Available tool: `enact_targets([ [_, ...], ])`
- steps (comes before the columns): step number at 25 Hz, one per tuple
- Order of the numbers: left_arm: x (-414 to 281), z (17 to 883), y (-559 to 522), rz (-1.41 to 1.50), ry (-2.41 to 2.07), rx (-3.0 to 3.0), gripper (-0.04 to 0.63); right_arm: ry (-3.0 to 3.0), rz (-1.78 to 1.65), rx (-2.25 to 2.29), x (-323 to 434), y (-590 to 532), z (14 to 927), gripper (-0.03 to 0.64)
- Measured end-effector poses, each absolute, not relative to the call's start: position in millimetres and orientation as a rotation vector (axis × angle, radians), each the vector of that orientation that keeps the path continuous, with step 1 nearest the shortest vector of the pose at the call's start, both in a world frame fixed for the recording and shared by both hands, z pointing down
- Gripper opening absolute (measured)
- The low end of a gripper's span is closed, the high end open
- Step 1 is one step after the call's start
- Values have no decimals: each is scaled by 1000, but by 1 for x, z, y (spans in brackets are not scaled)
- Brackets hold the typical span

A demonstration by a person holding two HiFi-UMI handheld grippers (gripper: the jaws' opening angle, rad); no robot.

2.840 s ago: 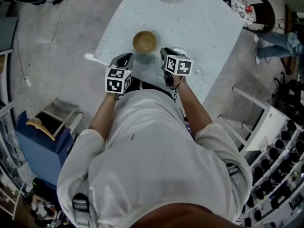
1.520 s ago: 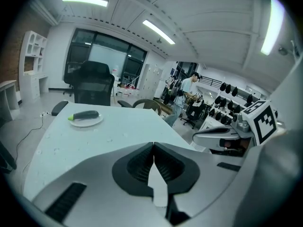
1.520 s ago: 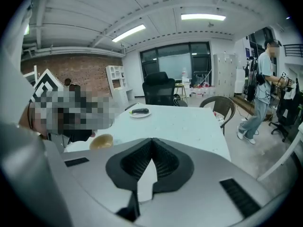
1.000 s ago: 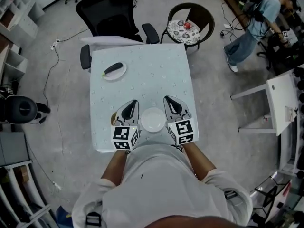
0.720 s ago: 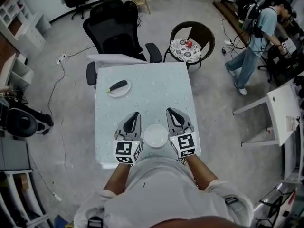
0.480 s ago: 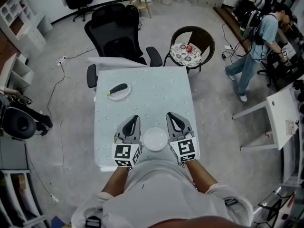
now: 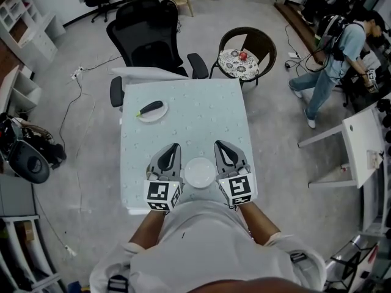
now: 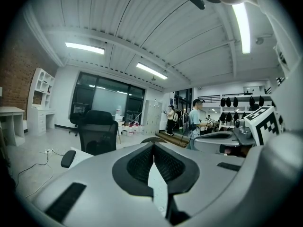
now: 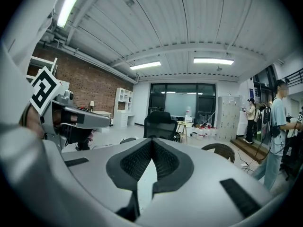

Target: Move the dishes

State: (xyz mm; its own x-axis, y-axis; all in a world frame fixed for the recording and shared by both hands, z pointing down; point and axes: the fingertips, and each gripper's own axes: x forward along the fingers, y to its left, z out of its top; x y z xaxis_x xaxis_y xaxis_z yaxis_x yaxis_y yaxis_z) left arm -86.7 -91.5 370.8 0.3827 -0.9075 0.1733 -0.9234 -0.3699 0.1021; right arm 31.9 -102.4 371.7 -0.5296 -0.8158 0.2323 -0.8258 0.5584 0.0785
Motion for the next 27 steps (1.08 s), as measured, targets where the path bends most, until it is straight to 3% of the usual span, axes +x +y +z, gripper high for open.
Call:
enact_targets([
  [27,-91,376,-84,137,-1656,2445,20,-2524,85,1436,50,-96,386,-3],
])
